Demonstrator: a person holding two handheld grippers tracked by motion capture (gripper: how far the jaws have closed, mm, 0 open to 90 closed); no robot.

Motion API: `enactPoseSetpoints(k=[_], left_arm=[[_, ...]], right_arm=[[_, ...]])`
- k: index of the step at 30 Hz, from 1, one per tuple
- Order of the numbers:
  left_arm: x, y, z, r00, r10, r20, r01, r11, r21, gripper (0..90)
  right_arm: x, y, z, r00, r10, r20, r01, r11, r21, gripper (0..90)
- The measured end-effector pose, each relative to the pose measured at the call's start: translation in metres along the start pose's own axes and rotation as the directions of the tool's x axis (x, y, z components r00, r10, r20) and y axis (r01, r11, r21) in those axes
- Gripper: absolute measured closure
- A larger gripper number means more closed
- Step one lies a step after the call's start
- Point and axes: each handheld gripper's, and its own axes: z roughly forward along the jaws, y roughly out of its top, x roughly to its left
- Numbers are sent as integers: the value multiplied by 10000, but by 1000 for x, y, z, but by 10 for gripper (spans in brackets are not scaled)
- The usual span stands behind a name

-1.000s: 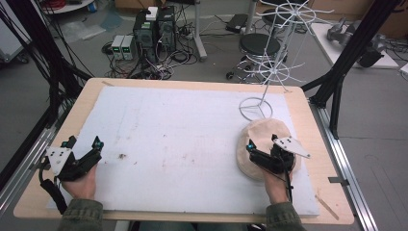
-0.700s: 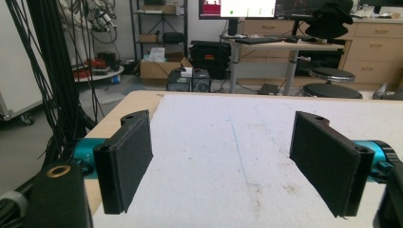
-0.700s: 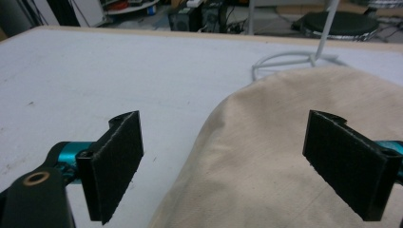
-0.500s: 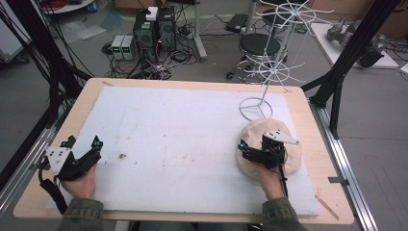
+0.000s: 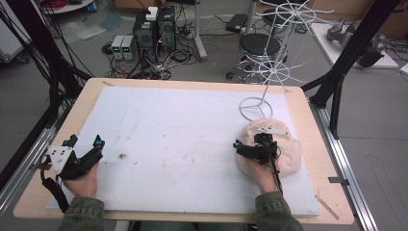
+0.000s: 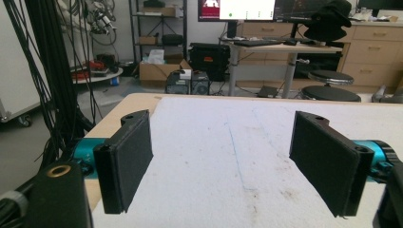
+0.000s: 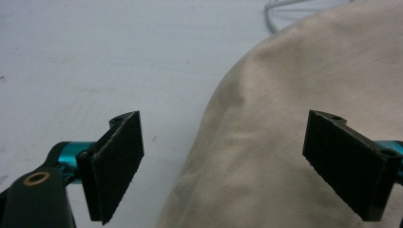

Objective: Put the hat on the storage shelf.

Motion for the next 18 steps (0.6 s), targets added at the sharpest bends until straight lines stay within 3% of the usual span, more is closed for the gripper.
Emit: enactPoseSetpoints(k=[12,18], left_arm=[[0,0,0,10000,11,-39,-11,10000,-46,223],[0,0,0,10000,-2,-15,2,10000,-65,223]], right_arm=[[1,5,13,9989,284,372,-323,9936,1085,135],[-1,3,23,9978,446,493,-527,9826,1780,151]])
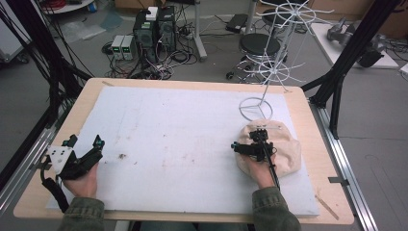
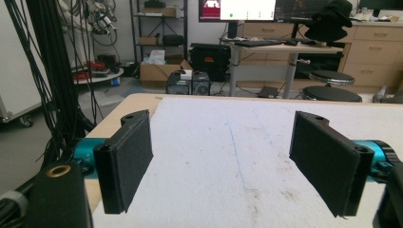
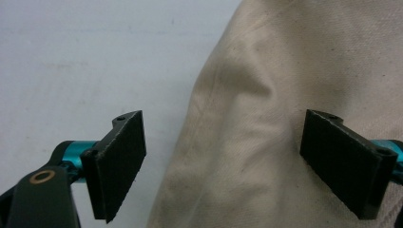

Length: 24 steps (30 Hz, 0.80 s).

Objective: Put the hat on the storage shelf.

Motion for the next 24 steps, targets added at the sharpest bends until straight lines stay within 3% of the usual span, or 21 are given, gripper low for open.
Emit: enactPoseSetpoints(k=[5,8,10,15,19,24], left_arm=[[0,0,0,10000,-1,18,1,10000,4,223],[-1,0,0,10000,22,43,-22,10000,32,223],[-1,0,0,10000,9,32,-9,10000,38,224],[-1,0,1,10000,16,51,-16,10000,38,224],[0,0,1,10000,-83,41,83,10000,-6,224],[0,0,0,10000,-91,24,91,10000,11,224]], right_arm=[[-2,0,2,9999,-95,67,93,9993,351,222],[-1,0,4,9987,-383,329,367,9981,485,256],[4,-2,6,9926,-968,729,932,9943,519,280],[4,-2,4,9931,-847,813,821,9960,342,395],[6,-2,2,9910,-1051,825,1050,9945,55,504],[5,-3,-2,9963,-673,542,685,9974,-215,603]])
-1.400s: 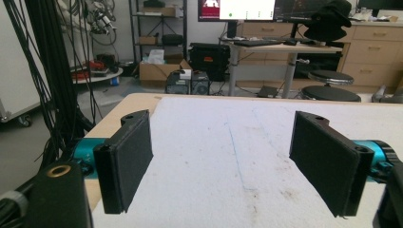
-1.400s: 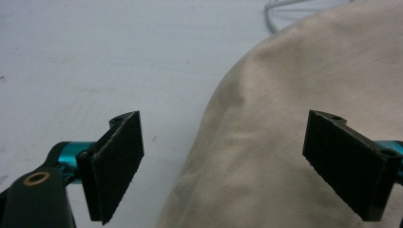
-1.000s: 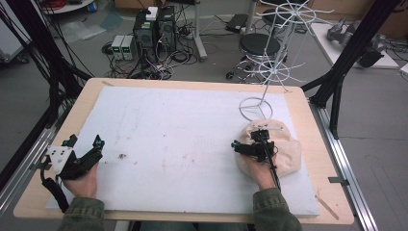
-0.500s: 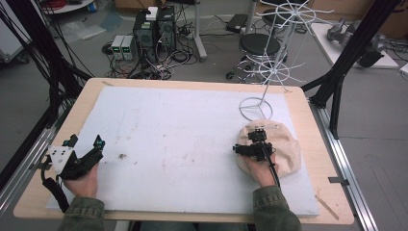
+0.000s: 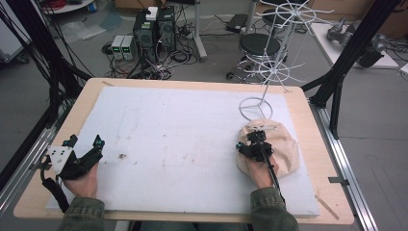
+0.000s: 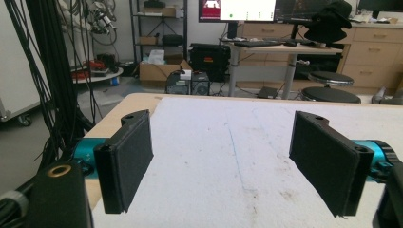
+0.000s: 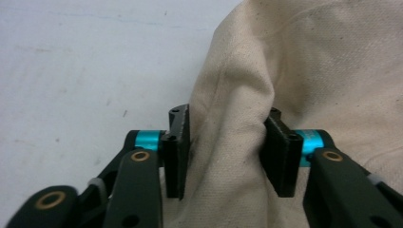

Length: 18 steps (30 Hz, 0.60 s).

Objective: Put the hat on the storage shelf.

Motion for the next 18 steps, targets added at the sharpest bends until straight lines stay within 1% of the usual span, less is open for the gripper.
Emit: enactPoseSetpoints(k=[2,3,4,5,6,8,9,10,12,18], left_arm=[[0,0,0,10000,-11,4,11,10000,1,224],[0,0,0,10000,-18,4,18,10000,5,224],[0,0,0,10000,-28,0,28,10000,-7,224],[0,0,0,10000,-61,-9,61,10000,-20,224],[0,0,0,10000,-61,-9,61,10000,-20,224],[0,0,0,10000,-43,6,43,10000,2,225],[0,0,0,10000,-78,18,78,10000,6,225],[0,0,0,9999,-109,8,109,9999,-11,225],[1,0,0,10000,-93,-1,93,10000,-11,226],[1,0,0,10000,-98,8,98,10000,-16,226]], right_arm=[[-2,-2,-2,9994,224,-266,-231,9994,-259,643],[-2,-2,-2,9994,224,-266,-231,9994,-259,643],[-5,-3,-3,9985,299,-450,-319,9985,-438,663],[-7,-5,-6,9962,492,-719,-540,9963,-662,688],[-7,-5,-6,9962,492,-719,-540,9963,-662,688],[-7,-6,-7,9954,443,-851,-512,9954,-814,693],[-8,-6,-7,9941,445,-990,-534,9946,-891,700],[-8,-6,-7,9941,445,-990,-534,9946,-891,700],[-10,-7,-8,9920,557,-1134,-662,9936,-912,707],[-10,-8,-11,9895,638,-1295,-776,9915,-1043,723]])
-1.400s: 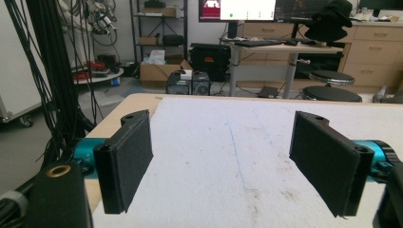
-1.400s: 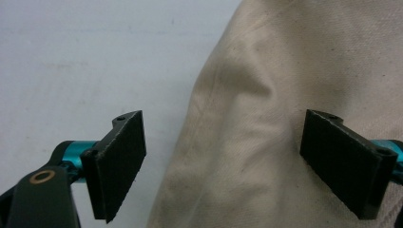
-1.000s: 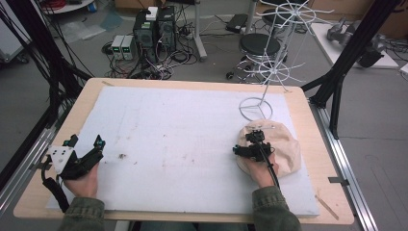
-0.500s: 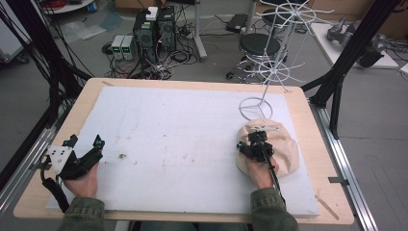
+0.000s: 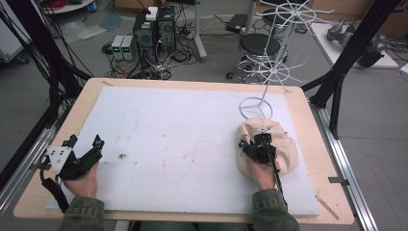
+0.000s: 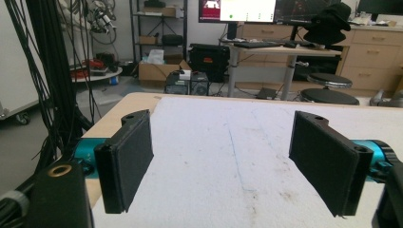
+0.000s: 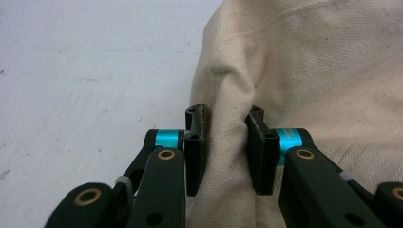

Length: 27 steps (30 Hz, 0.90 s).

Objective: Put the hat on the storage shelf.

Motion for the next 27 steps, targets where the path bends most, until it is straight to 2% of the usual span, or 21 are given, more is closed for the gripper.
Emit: enactPoseSetpoints(k=[8,15,17,20,25,27], left_arm=[[0,0,0,10000,1,26,-1,10000,-20,226],[0,0,0,9999,-97,88,98,9999,-51,226],[0,0,0,9999,-89,97,90,9999,-58,226],[0,0,0,9999,-72,100,72,10000,-35,227],[0,0,0,9999,-66,92,66,10000,-30,226],[-1,0,1,9999,-84,115,85,9999,-58,227]], right_arm=[[1,-1,-3,10000,-53,54,54,9998,-169,734],[-2,-1,-12,9999,-141,18,142,9980,-610,757],[-4,-1,-18,9999,60,-130,-71,9964,-840,761],[-4,-1,-22,9998,91,-169,-108,9945,-1046,763],[-4,0,-34,9991,12,-423,-77,9879,-1546,763],[-1,2,-43,9967,-173,-796,15,9809,-1943,763]])
